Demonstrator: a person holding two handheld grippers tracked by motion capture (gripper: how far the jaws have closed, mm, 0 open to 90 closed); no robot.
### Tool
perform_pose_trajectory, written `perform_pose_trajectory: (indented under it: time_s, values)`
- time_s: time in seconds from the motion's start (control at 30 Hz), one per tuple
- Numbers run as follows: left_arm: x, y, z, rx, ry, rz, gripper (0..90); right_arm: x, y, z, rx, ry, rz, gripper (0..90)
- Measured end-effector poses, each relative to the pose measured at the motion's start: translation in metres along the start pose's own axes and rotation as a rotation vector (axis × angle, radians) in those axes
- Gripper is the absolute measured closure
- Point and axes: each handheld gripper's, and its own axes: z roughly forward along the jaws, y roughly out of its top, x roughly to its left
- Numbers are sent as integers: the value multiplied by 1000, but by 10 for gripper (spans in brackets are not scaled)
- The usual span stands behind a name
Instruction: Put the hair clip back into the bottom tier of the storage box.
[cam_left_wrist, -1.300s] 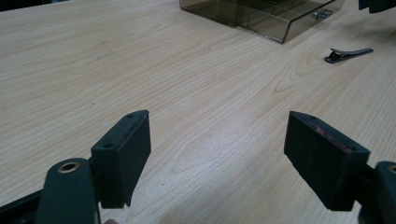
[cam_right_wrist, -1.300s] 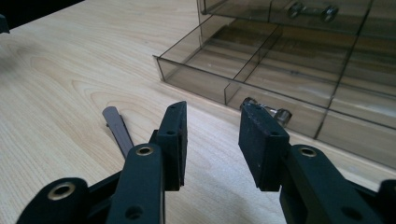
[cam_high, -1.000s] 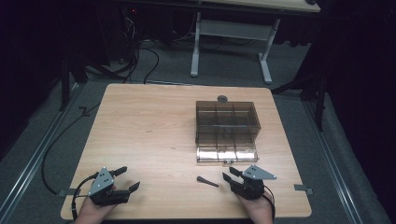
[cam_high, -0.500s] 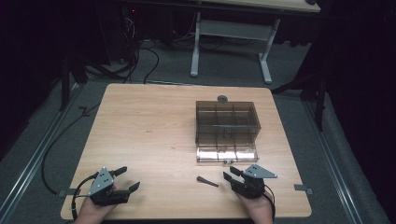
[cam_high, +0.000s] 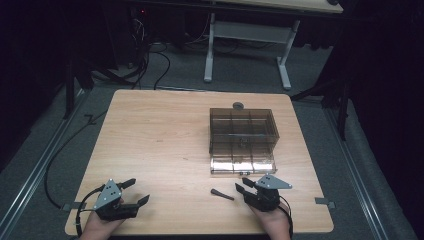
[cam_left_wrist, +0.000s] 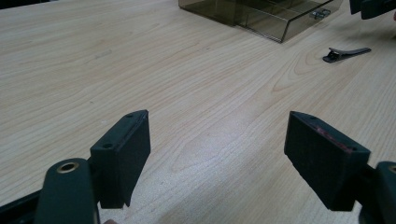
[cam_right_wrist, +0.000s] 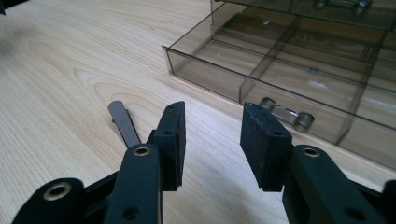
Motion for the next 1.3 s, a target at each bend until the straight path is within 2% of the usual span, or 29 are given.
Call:
perform_pose_trajectory:
  time_s: [0.5,0.7,0.8,1.3]
  values:
    - [0,0,0,3,1,-6,230,25,6,22,62,94,-50,627]
    - [0,0,1,6,0,-6,230,38,8,34,112,123,-102,653]
    - [0,0,1,6,0,-6,230,42,9,37,125,117,-118,665]
    - [0,1,1,12,5,-5,231,42,9,39,137,119,-117,724]
